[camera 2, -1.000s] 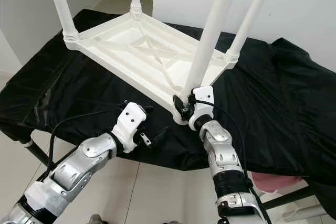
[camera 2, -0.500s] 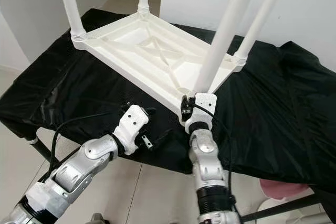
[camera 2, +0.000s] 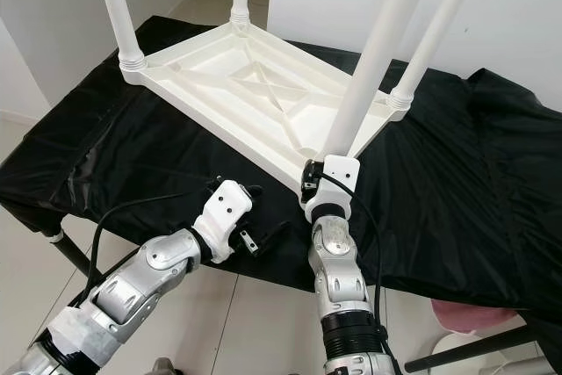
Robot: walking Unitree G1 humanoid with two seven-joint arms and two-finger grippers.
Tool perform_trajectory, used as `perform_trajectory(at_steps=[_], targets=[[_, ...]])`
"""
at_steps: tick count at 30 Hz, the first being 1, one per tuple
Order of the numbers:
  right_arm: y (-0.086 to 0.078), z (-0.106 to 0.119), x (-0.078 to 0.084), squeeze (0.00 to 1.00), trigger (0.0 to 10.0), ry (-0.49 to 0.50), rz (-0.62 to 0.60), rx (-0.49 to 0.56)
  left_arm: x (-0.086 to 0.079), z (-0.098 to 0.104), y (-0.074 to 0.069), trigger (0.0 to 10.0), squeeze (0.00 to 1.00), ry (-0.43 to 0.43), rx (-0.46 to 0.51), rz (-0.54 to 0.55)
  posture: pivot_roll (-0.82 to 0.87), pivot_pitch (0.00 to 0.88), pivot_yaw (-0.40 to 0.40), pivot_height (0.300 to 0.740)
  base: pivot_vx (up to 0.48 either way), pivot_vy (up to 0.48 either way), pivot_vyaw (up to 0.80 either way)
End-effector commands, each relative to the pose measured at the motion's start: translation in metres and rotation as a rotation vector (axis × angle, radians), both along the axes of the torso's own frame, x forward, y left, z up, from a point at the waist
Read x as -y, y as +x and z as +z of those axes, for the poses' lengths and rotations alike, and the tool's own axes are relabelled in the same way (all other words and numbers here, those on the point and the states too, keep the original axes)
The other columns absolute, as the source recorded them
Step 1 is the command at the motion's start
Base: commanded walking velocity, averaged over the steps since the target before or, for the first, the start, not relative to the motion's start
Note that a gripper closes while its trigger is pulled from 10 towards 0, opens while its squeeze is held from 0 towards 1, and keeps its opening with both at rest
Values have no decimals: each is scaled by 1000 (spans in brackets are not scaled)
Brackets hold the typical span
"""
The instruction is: Building children table
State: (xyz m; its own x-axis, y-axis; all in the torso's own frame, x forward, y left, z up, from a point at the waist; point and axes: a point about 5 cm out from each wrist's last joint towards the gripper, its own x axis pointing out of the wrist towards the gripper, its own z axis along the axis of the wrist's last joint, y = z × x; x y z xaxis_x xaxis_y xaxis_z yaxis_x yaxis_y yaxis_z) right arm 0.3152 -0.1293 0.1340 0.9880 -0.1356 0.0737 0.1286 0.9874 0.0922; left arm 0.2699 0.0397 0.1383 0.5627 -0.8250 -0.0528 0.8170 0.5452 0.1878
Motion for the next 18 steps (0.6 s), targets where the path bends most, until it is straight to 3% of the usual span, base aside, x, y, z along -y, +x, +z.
perform_trajectory(at_steps=[1, 13, 14, 18], targets=[[-3, -7, 5, 1000, 10000, 12, -3, -15, 4, -4, -7, 10000, 0, 36, -18, -160, 28, 30, -81, 740, 0, 0, 0], [-10, 3, 20, 1000, 10000, -26, 216, 73, 2, -2, -5, 10000, 0, 36, -10, -161, 8, 44, -68, 740, 0, 0, 0], [-10, 4, 21, 0, 10000, -37, 263, 80, 1, -3, -5, 10000, 0, 37, -12, -158, -1, 50, -60, 740, 0, 0, 0], [-6, 8, 29, 0, 10000, -72, 366, 92, -2, -5, -4, 10000, 0, 39, -22, -149, -16, 70, -45, 740, 0, 0, 0]])
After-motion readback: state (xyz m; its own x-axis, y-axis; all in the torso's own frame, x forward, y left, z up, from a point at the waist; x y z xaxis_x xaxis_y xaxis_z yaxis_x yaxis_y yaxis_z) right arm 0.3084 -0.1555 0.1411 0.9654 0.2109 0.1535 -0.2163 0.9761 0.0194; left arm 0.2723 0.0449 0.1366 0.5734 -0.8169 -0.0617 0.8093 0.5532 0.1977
